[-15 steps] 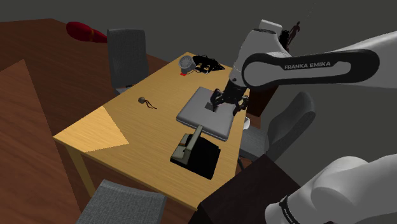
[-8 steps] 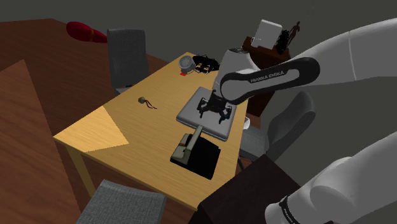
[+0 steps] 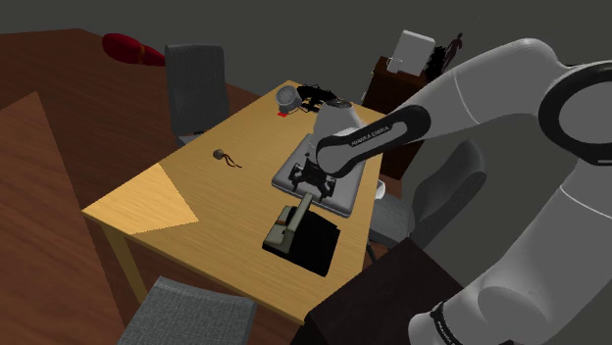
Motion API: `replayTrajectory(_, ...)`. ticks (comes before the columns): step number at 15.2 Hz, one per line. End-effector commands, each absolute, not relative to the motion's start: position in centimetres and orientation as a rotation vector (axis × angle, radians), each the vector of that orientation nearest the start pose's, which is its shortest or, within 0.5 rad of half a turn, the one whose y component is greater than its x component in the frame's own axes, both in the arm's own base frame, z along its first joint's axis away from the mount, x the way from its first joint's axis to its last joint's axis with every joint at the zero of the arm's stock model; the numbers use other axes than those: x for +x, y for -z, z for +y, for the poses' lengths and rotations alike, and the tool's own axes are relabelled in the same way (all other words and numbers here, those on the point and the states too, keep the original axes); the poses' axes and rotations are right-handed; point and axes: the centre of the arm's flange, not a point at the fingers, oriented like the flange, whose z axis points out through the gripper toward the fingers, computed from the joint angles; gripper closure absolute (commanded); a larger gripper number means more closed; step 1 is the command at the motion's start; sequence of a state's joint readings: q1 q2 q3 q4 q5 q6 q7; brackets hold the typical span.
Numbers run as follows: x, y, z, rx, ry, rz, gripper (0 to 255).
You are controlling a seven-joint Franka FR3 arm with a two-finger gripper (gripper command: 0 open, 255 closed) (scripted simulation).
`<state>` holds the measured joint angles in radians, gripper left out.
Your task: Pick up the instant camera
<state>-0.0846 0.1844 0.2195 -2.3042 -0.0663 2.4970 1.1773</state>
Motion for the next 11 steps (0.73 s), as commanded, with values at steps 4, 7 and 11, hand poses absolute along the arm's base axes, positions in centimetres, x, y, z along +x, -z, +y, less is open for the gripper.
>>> replayTrajectory(4, 52.5, -24.1, 7.0, -2.748, 0.017, 1.506, 0)
replayTrajectory(7, 52.5, -22.7, 7.0, -2.748, 0.017, 1.506, 0)
replayTrajectory(11, 52.4, -22.7, 7.0, -2.748, 0.017, 1.506, 255)
